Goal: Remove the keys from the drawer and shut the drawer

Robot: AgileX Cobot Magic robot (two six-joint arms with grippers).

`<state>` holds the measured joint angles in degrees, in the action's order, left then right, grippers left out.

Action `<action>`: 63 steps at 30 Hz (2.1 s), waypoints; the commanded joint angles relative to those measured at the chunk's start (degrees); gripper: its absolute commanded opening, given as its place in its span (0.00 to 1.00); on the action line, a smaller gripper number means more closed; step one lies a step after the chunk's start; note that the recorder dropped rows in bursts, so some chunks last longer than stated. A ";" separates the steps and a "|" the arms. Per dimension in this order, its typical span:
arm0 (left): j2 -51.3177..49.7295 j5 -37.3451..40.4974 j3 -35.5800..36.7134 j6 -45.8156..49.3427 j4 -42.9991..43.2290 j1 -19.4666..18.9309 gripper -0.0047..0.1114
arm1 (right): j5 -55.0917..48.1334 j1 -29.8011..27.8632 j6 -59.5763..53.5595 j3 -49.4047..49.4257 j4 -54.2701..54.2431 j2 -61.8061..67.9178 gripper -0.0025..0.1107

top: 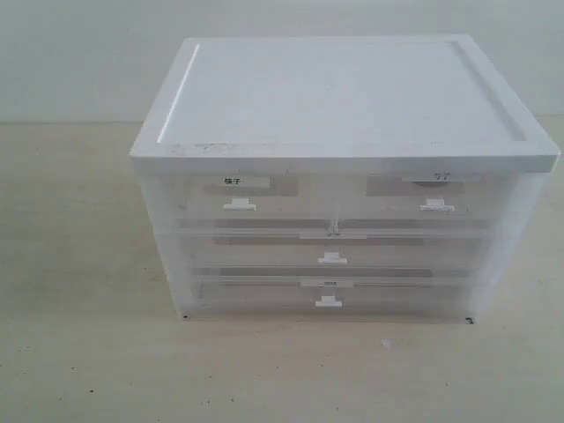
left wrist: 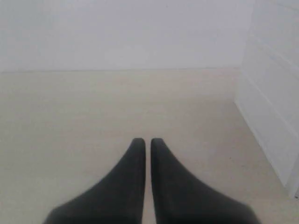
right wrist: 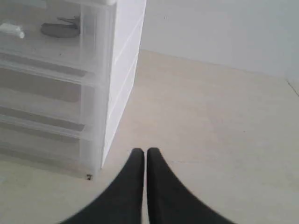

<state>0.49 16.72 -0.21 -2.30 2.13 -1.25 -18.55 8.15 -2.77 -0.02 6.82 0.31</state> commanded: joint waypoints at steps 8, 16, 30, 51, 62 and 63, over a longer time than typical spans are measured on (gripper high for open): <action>-0.49 -16.15 0.21 1.86 -0.21 -0.14 0.08 | 23.99 -0.15 -0.76 0.02 1.19 -0.31 0.02; -0.49 -28.96 0.21 1.86 -0.21 -0.14 0.08 | 39.63 -0.15 1.81 0.02 1.19 -0.31 0.02; -0.49 -35.06 0.21 -4.13 -0.21 -0.14 0.08 | 41.42 -0.15 18.27 0.02 1.05 -0.31 0.02; -14.78 -63.49 -14.29 -64.11 56.59 -0.14 0.08 | 43.67 -0.15 22.92 -7.13 1.66 2.43 0.02; -53.70 -86.10 -16.69 -43.11 67.70 -0.14 0.08 | 43.51 -0.15 26.99 -20.85 14.88 30.23 0.02; -58.45 -86.68 -16.15 -39.47 68.23 -0.01 0.08 | 44.85 -0.15 27.87 -21.31 18.04 32.82 0.02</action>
<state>-48.98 -64.58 -17.55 -50.92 67.96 -1.25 24.76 8.15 23.28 -20.09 18.27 27.64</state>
